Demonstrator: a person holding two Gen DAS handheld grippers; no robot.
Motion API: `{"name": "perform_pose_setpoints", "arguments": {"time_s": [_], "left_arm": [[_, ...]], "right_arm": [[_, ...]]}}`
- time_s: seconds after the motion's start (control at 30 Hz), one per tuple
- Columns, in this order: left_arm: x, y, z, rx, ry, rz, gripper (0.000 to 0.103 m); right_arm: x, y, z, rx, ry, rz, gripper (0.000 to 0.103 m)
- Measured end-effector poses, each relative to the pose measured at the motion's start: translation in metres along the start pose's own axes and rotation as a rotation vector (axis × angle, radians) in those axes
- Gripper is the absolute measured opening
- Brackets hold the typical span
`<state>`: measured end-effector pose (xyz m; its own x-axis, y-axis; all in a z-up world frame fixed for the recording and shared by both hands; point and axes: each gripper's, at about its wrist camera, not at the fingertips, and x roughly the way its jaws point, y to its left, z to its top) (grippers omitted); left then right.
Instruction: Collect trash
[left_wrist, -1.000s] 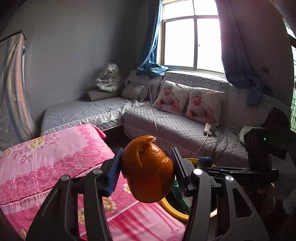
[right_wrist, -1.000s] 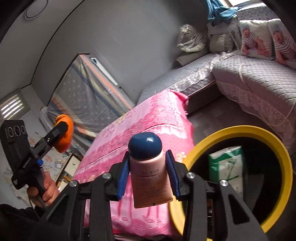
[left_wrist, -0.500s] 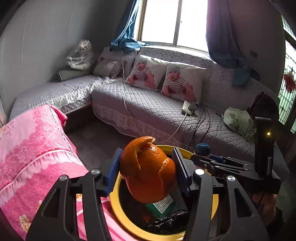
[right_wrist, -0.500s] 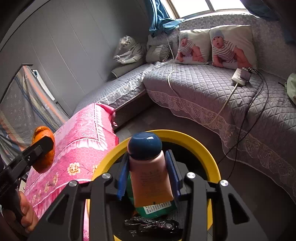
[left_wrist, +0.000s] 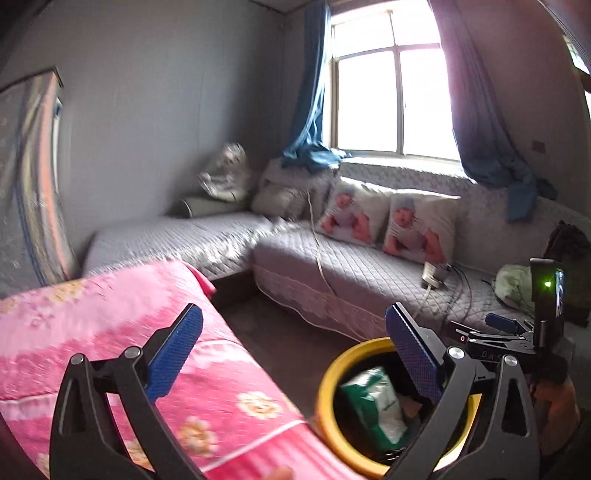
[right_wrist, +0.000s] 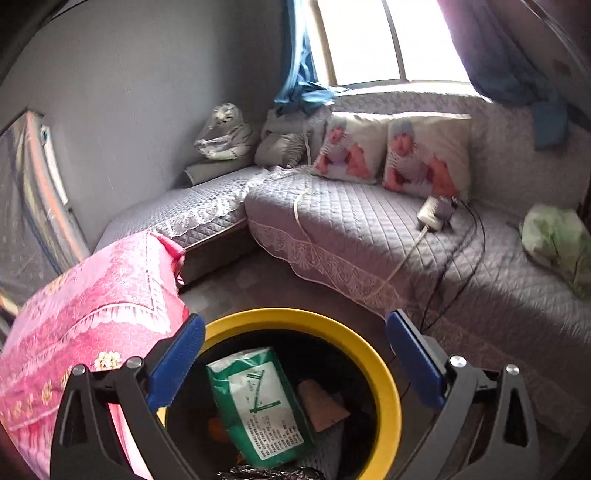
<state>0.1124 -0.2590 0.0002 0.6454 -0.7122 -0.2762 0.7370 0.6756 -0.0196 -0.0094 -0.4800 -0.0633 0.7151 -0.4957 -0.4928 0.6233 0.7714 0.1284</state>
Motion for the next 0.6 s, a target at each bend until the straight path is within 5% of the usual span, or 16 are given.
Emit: {"name": "perform_pose_setpoints", "arguments": {"time_s": [0.1, 0.2, 0.43, 0.6], "left_arm": [[-0.038, 0.026, 0.003, -0.017, -0.076, 0.094, 0.095], [-0.078, 0.055, 0.000, -0.040, -0.133, 0.196, 0.095], [-0.152, 0.102, -0.017, -0.024, -0.137, 0.459, 0.095], [-0.205, 0.130, -0.028, -0.094, -0.136, 0.622, 0.095]], "right_arm": [[-0.005, 0.025, -0.001, -0.047, -0.027, 0.029, 0.095], [-0.016, 0.059, -0.006, -0.106, -0.039, 0.157, 0.095], [-0.058, 0.148, -0.021, -0.197, -0.064, 0.437, 0.095], [-0.097, 0.203, -0.031, -0.265, -0.093, 0.495, 0.095]]}}
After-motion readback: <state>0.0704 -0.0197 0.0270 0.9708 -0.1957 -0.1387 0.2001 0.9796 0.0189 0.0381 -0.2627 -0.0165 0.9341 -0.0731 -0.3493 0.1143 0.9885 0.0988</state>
